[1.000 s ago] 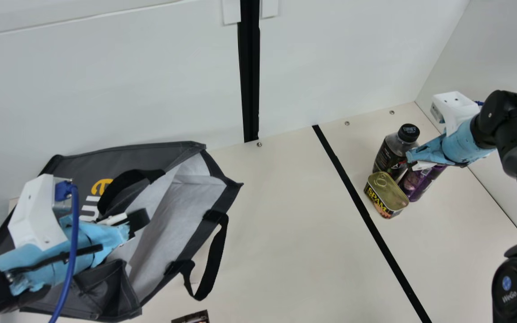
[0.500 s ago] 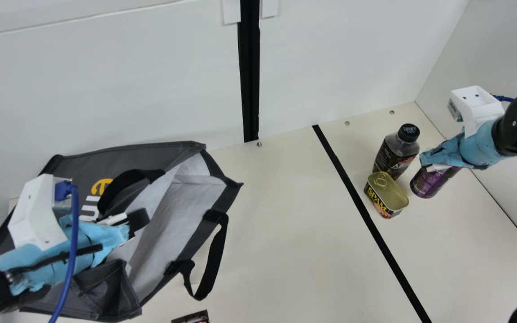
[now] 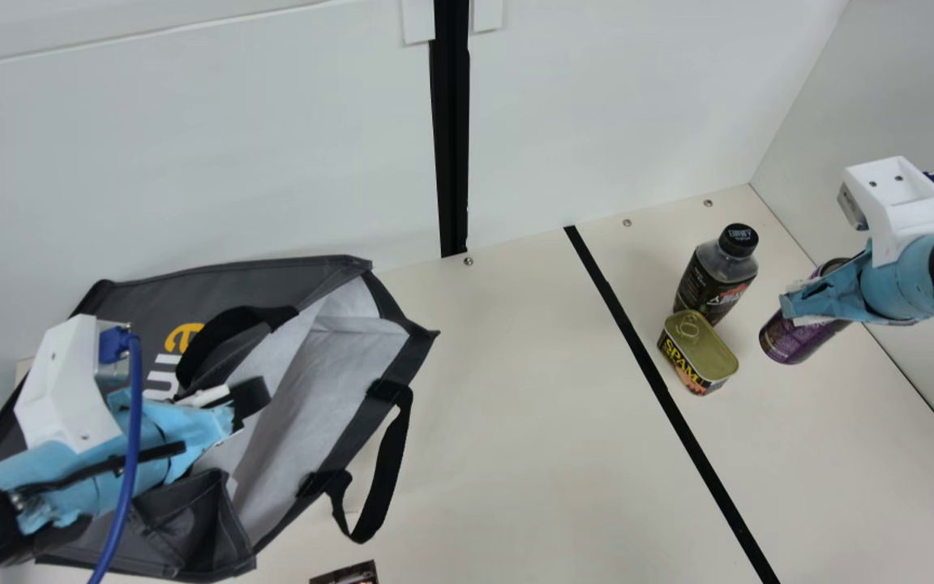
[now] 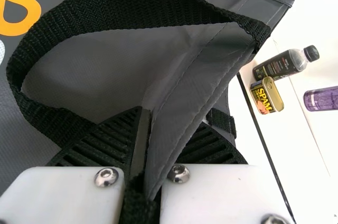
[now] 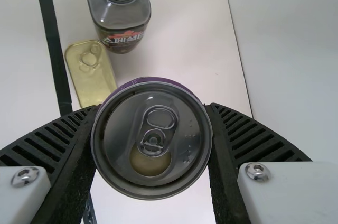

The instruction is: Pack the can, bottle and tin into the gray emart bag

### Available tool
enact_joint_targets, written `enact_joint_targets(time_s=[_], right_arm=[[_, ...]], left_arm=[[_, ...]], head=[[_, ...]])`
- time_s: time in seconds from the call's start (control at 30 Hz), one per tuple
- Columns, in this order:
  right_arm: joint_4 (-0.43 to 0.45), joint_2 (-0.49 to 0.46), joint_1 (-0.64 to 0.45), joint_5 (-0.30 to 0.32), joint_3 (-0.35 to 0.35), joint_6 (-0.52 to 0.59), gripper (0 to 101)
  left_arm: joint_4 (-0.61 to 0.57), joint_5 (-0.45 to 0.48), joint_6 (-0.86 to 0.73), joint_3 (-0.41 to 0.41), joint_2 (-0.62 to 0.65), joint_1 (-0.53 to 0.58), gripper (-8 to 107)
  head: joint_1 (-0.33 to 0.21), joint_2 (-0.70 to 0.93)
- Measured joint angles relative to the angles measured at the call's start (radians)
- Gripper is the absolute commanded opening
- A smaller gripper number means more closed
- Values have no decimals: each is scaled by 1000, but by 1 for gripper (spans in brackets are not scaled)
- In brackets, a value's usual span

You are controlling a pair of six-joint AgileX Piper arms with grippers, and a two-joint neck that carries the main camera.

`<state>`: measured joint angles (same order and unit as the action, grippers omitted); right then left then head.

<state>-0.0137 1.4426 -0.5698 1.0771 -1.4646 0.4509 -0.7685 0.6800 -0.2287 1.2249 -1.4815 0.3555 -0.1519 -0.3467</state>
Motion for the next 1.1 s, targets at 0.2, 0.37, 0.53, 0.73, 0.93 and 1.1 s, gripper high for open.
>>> enact_joint_targets(time_s=[0.2,0.37,0.53,0.73,0.93,1.1], right_arm=[[-4,-54,23,25,17,-5,0],[-3,-90,56,41,25,-25,0],[8,-116,102,54,28,-54,0],[27,-134,172,71,28,-97,0],[49,-137,251,84,14,-138,0],[60,-121,324,92,-8,-166,0]], left_arm=[[0,0,0,0,0,0,10],[0,0,0,0,0,0,10],[0,0,0,0,0,0,10],[0,0,0,0,0,0,10],[0,0,0,0,0,0,10],[0,0,0,0,0,0,10]], head=[[0,-2],[0,-2],[0,-2],[0,-2],[0,0],[0,0]])
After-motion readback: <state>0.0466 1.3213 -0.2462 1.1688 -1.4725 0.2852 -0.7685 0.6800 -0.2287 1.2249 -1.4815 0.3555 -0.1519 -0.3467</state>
